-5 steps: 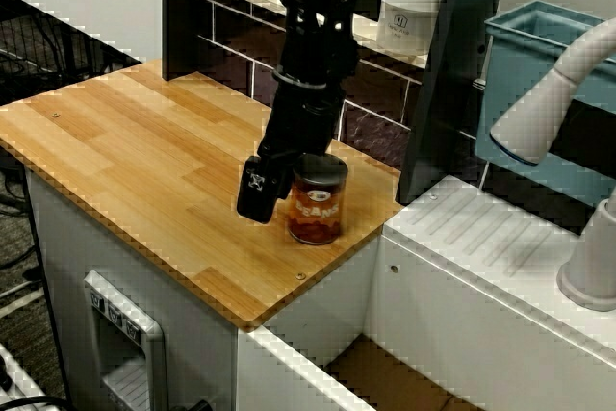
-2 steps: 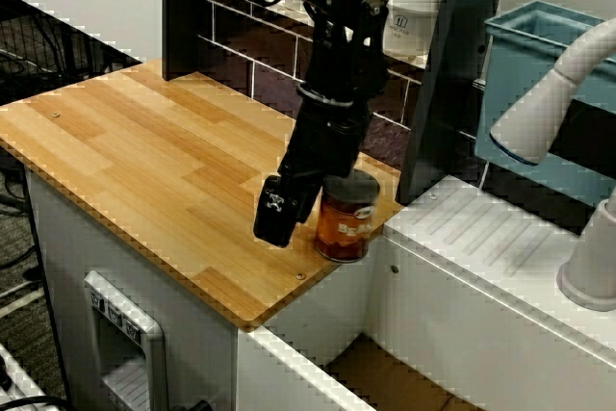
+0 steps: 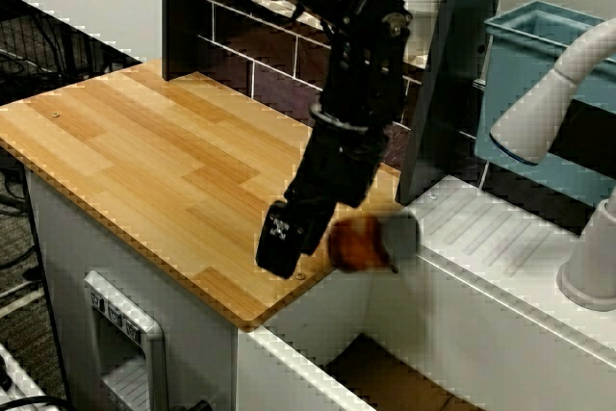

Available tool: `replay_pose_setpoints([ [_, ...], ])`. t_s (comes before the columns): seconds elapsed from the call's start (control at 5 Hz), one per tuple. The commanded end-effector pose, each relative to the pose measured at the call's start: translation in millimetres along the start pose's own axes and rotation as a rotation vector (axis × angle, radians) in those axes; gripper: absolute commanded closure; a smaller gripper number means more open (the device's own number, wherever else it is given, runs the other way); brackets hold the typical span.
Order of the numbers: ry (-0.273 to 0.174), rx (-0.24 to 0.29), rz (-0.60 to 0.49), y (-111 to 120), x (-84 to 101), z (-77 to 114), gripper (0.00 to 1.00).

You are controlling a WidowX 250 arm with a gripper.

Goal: Push into sink

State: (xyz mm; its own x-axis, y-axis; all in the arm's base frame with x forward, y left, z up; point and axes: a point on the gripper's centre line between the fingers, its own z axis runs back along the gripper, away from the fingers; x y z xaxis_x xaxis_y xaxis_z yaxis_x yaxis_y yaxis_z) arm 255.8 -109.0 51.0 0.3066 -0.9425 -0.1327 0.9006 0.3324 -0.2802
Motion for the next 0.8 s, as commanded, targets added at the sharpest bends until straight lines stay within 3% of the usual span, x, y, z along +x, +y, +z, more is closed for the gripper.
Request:
replay_pose_setpoints([
  [0.0,-0.053,0.054,0.006,-3.7,-9.1,23.8,0.0],
  [0.2,-0.073,0.055,0.036,6.5,-20.7,31.0,0.0],
  [0.4,-0.018,0.231,0.215,2.1,-38.7,33.2,0.0],
  [0.6,-0.018,0.231,0.215,2.1,-38.7,33.2,0.0],
])
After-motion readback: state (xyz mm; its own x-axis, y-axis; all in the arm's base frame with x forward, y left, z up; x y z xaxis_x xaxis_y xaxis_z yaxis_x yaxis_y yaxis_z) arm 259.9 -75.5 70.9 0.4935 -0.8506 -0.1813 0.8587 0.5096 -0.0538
